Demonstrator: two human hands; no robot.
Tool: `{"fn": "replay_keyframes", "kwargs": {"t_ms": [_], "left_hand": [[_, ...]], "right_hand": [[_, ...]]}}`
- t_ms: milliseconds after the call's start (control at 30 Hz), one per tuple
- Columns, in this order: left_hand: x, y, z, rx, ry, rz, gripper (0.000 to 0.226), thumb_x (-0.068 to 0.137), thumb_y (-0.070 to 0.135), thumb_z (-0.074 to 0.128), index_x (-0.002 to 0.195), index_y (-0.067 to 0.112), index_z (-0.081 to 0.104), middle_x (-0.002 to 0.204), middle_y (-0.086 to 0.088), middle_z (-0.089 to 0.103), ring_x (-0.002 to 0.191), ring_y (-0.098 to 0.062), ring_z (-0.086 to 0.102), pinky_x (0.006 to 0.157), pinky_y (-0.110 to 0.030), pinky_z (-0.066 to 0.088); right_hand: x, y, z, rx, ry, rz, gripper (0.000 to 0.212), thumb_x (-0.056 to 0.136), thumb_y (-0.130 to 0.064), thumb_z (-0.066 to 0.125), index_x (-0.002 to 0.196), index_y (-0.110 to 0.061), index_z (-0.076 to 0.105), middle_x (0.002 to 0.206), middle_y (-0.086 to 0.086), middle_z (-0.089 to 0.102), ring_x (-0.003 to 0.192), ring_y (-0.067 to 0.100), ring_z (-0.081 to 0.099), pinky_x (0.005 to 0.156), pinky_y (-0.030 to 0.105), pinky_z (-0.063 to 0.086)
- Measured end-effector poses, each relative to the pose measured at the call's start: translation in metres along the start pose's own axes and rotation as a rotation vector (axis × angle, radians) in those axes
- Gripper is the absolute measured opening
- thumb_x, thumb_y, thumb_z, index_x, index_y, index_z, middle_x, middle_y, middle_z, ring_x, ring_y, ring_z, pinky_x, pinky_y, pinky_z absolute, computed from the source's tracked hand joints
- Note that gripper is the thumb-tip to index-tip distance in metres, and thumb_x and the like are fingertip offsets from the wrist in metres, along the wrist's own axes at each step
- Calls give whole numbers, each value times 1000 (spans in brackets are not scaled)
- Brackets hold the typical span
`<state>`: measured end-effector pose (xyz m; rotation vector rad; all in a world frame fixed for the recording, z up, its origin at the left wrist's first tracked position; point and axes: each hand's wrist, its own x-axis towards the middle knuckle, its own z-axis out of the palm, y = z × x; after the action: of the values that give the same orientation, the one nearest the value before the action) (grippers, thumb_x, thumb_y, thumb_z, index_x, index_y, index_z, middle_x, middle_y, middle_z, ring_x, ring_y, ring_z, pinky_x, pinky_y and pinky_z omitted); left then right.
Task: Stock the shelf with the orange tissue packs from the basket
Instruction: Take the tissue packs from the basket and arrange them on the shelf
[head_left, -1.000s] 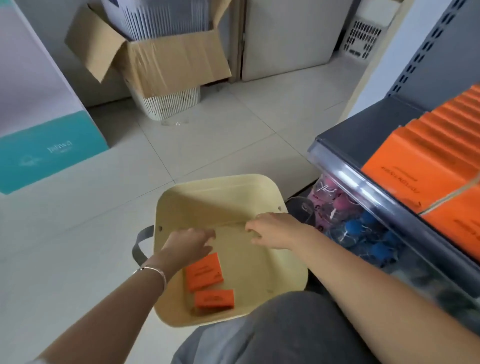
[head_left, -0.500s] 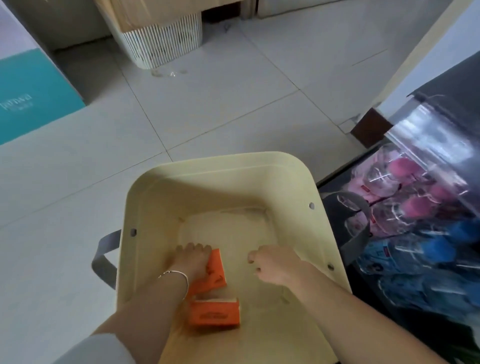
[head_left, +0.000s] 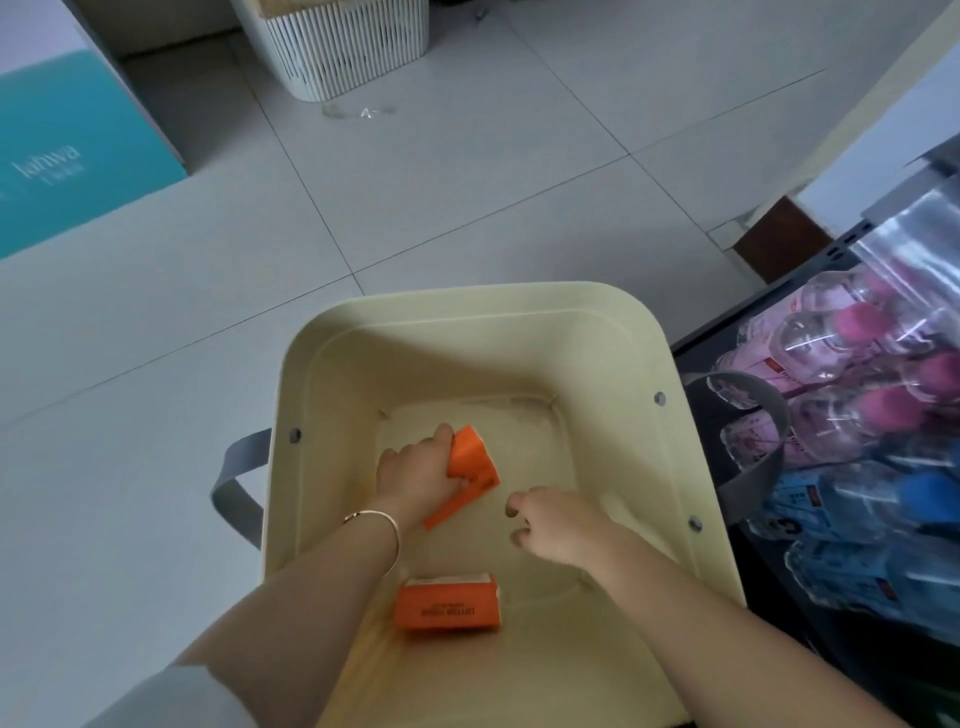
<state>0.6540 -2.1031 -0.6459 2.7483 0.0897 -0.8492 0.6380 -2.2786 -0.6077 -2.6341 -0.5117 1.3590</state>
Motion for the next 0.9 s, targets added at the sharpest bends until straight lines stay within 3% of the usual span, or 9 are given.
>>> {"fn": "replay_keyframes", "kwargs": {"t_ms": [133,267,367,633,733,900], "left_hand": [[-4,-8,-10,24,45,-40,52,81,44,62,122,23,38,122,-3,59,114,-27,57,88,-39,38],[-9,-11,-14,42,38,-57,52,83,44,60,124,23,37,123,-4,58,115,-27,55,91,-41,37],[-14,-8,-14,43,33,-55,50,83,42,60,124,22,38,123,-4,57,115,-28,55,91,-41,38],[-27,20,-46,5,78,-5,44,84,30,55,124,20,39,122,-8,57,113,-31,55,88,-38,42],[-41,35,-75,72,192,29,39,83,30,55,118,21,40,121,-3,56,113,-29,54,89,-38,38],[-85,71,-131,38,375,119,42,85,30,52,124,24,39,119,1,56,113,-28,54,86,-40,38]], "right_hand": [[4,-23,21,-69,-131,-107,52,90,-29,60,139,-24,44,136,6,50,122,29,51,94,39,46],[14,-46,50,-297,-199,-197,67,80,-38,69,140,-26,39,131,9,49,120,32,49,93,43,43],[19,-54,59,-321,-206,-215,63,83,-28,65,139,-21,37,130,12,48,119,35,49,94,44,43],[5,-32,37,-156,79,-145,35,90,-15,51,124,-12,44,118,14,58,107,37,59,81,40,48],[-20,-18,11,-101,171,-104,36,89,-11,49,124,-11,44,117,14,57,106,37,59,80,39,47],[-89,-8,-51,-100,314,-72,33,92,-11,44,125,-9,41,119,13,54,107,35,56,71,34,38]]}}
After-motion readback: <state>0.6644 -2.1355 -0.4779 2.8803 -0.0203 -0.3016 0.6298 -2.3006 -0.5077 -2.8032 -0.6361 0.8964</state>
